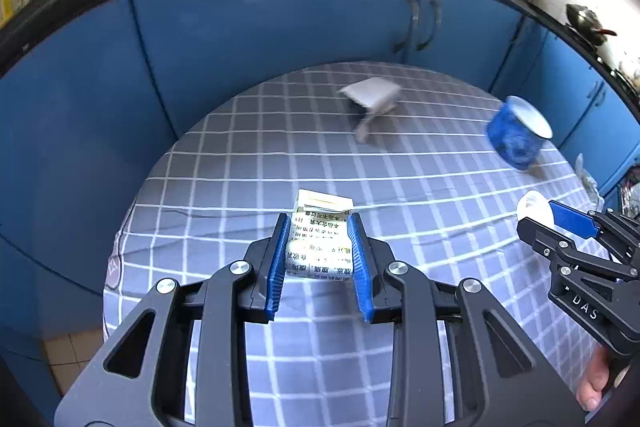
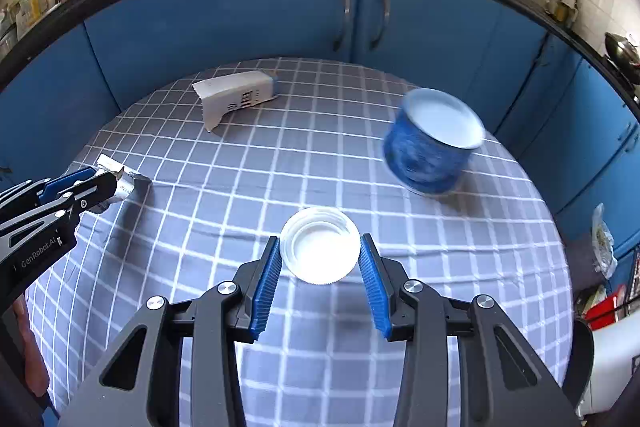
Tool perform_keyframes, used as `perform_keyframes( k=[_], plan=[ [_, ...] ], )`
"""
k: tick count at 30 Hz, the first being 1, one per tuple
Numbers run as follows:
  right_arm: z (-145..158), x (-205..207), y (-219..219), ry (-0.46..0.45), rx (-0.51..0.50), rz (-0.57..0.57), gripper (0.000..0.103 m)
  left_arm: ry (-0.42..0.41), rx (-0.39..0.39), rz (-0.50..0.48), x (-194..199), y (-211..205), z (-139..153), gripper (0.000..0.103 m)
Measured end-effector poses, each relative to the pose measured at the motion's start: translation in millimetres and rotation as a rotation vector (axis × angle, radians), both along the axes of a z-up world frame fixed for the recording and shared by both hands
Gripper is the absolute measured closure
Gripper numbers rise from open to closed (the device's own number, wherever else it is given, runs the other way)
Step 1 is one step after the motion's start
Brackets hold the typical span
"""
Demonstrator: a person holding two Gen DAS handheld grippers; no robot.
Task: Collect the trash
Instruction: 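Carry the cap and paper packet to the bin and open the right gripper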
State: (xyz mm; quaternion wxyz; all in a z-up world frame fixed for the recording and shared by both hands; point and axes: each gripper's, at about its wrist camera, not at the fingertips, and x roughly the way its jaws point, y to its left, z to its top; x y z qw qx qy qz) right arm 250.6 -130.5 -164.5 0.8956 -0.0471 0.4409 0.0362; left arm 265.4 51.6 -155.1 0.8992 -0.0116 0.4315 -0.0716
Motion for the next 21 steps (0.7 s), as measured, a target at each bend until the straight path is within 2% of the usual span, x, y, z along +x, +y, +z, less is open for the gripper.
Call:
perform_keyframes(
  k=[12, 21],
  plan=[
    [33, -70, -69, -0.063, 0.032, -0.105, 0.064, -0.044, -0.024, -0.106, -54, -71, 37, 0.073],
    [52, -114, -127, -0.113, 0.08, -0.192, 0.064, -0.083, 0.002, -0.204, -83, -133, 61, 0.073]
  ],
)
